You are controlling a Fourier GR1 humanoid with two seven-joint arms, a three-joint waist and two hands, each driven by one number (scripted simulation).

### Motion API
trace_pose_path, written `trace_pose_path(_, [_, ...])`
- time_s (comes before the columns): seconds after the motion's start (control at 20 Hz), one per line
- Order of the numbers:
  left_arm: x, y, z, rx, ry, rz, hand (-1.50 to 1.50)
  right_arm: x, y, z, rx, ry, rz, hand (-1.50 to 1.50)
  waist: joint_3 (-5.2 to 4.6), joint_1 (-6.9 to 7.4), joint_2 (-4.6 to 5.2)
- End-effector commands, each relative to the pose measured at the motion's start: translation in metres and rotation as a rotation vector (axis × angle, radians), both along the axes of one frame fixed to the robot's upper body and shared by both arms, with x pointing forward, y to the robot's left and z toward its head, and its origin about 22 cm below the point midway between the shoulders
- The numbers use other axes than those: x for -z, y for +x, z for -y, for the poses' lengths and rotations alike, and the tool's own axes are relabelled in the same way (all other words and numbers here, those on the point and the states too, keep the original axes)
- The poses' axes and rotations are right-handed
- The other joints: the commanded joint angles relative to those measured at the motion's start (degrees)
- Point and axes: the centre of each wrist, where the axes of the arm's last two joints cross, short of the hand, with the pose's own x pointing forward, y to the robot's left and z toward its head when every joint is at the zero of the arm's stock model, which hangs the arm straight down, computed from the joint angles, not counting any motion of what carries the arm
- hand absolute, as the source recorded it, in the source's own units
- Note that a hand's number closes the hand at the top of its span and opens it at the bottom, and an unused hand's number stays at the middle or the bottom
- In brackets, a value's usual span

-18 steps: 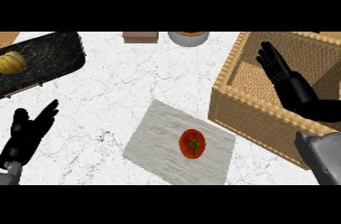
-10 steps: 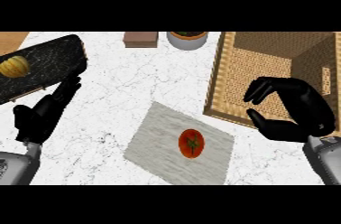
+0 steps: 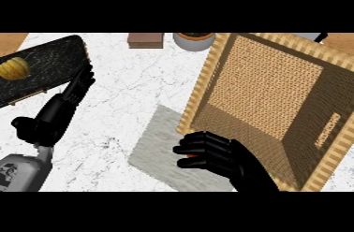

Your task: Pick the tomato from the placemat and place it in the basket

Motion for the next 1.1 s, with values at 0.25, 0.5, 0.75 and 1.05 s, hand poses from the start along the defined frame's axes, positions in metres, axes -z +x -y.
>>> trace_pose_path(0.25, [0.012,-0.011,0.006,-0.040,-0.006,0.005,0.00,-0.043,-0.030,0.030,0.466,-0.250,0.199,-1.50,0.37,-2.25,0.21])
trace_pose_path(0.5, [0.009,-0.014,-0.004,-0.018,-0.003,0.016,0.00,-0.076,-0.039,0.044,0.496,-0.653,0.159,-1.50,0.19,-1.17,0.43])
trace_pose_path(0.75, [0.002,-0.006,-0.001,-0.012,-0.002,0.033,0.00,-0.109,-0.074,0.050,0.375,-0.843,0.019,-1.50,0.40,-0.42,1.07])
trace_pose_path(1.05, [0.007,-0.011,-0.005,-0.007,0.008,0.016,0.00,-0.140,-0.098,0.063,0.364,-0.845,-0.016,-1.50,0.58,-0.07,1.11])
